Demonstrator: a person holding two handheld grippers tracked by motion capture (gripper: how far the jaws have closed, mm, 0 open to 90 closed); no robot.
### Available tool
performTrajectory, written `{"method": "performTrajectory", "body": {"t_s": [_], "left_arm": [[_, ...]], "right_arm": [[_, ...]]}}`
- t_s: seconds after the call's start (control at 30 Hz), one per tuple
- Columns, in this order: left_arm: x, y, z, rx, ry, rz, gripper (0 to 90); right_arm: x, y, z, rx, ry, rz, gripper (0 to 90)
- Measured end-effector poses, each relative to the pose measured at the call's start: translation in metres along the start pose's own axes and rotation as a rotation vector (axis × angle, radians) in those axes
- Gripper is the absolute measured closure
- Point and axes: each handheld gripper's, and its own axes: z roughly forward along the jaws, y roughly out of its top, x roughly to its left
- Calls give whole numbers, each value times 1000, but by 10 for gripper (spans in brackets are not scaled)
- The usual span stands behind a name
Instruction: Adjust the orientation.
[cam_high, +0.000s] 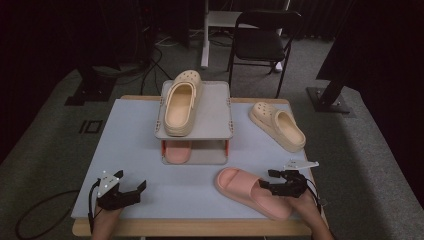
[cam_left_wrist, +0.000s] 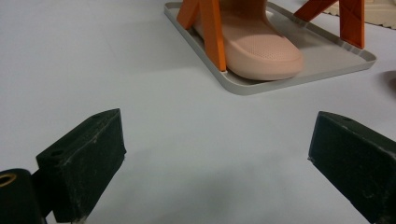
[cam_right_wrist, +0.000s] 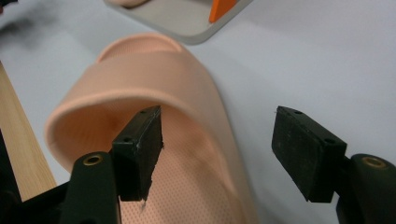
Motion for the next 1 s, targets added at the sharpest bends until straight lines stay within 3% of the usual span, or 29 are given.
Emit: {"method": "performTrajectory", "body": {"t_s": [0.5, 0.77, 1.0], "left_arm": [[1, 0, 0, 1, 0, 0, 35], [0, -1, 1, 6, -1, 2, 36], [1, -1, 2, 8, -1, 3, 35]], "right_arm": [[3, 11, 20, 64, 63, -85, 557], [4, 13, 25, 82, 50, -121, 637], [8, 15, 24, 81, 9, -173, 696]]}}
